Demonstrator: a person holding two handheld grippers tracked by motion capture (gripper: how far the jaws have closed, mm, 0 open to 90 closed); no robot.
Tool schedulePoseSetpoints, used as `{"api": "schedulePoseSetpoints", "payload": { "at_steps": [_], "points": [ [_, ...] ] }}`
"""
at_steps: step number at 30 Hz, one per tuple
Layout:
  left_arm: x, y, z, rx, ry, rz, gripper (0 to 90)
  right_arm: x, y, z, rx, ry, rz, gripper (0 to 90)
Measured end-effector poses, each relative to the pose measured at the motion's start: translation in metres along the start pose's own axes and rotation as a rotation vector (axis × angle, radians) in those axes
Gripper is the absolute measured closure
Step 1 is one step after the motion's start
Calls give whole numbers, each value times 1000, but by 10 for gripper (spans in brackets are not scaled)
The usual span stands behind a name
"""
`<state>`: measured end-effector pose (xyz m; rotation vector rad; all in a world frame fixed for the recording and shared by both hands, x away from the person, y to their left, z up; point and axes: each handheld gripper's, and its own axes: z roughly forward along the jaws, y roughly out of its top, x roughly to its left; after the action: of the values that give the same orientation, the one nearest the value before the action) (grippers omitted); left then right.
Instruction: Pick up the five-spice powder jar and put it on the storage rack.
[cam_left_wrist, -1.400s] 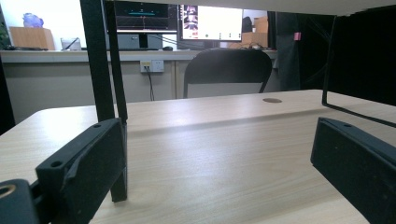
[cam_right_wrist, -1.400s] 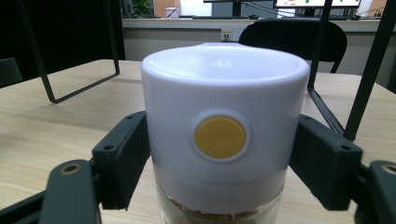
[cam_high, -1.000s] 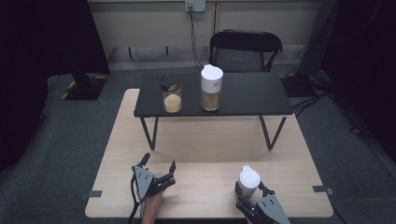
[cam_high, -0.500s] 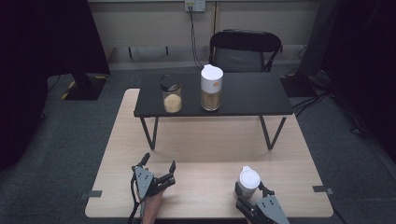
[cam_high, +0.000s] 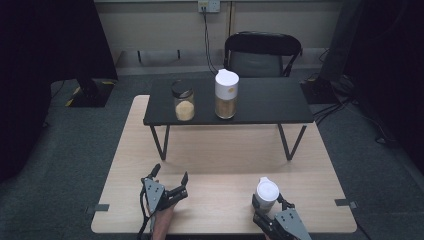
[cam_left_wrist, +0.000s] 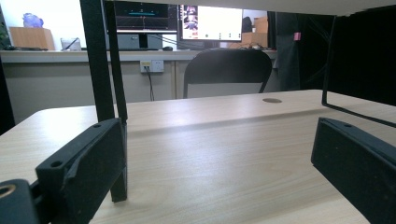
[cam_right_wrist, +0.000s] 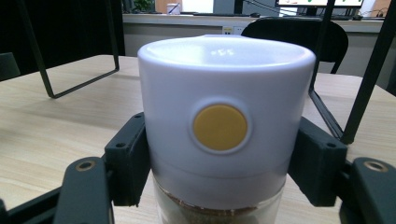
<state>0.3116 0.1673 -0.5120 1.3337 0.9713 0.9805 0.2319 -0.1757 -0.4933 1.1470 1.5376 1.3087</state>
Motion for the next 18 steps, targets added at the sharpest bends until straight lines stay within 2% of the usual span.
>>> {"api": "schedulePoseSetpoints", "payload": {
  "at_steps": [9,18],
  "points": [
    [0,0,0,0,0,0,26,-1,3,0,-2,-2,8,303],
    [0,0,0,0,0,0,26,0,8,2,5,0,-8,303]
  ]
}}
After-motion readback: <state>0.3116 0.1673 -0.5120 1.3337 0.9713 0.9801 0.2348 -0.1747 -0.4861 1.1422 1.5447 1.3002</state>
